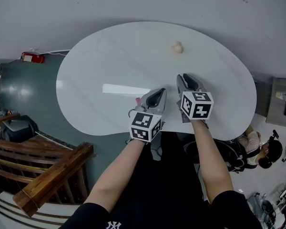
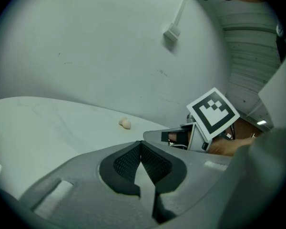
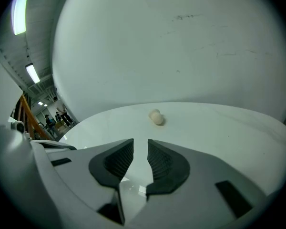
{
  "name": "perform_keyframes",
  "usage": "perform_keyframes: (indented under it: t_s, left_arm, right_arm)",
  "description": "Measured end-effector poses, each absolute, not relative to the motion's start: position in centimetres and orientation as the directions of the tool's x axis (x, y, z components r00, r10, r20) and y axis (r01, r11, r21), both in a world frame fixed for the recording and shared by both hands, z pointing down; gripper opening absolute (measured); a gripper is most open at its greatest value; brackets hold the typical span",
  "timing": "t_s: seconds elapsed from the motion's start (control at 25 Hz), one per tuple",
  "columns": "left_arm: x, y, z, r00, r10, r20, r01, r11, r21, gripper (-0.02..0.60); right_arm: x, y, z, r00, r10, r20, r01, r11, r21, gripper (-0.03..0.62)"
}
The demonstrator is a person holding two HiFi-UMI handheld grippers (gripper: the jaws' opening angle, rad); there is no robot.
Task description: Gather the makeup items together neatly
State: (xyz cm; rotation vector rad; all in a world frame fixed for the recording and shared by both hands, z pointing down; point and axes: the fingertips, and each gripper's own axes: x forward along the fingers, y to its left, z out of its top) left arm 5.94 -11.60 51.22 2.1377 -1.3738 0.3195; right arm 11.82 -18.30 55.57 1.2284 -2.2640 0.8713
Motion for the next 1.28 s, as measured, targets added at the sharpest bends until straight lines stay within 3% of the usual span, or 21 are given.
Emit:
perform_keyframes:
  t_s: [0.84,1.12,1.28]
  left_arm:
    - [4.3,-16.1,53.6,0.377,-0.761,0.527,-0.916,-0.221,0.336,0.008]
    - [3.8,-16.4,53.6,0.376,-0.76,0.531,-0.917,-0.22,0.333,0.008]
    - [3.3,-16.6,53.7,0.372,-0.762,0.53,-0.918,-0.217,0.332,0.008]
  right_arm:
    - [10.4,-29.0,60.9,-0.466,-0.566,0.681,-0.848,0.505,-0.161,0.164]
    - [9.9,-29.9,61.4,-0.442,-0.566,0.696,-0.848,0.518,-0.117,0.16]
    - [9.7,-30.0,61.4,-0.437,-0.567,0.698,-0.843,0.528,-0.099,0.124]
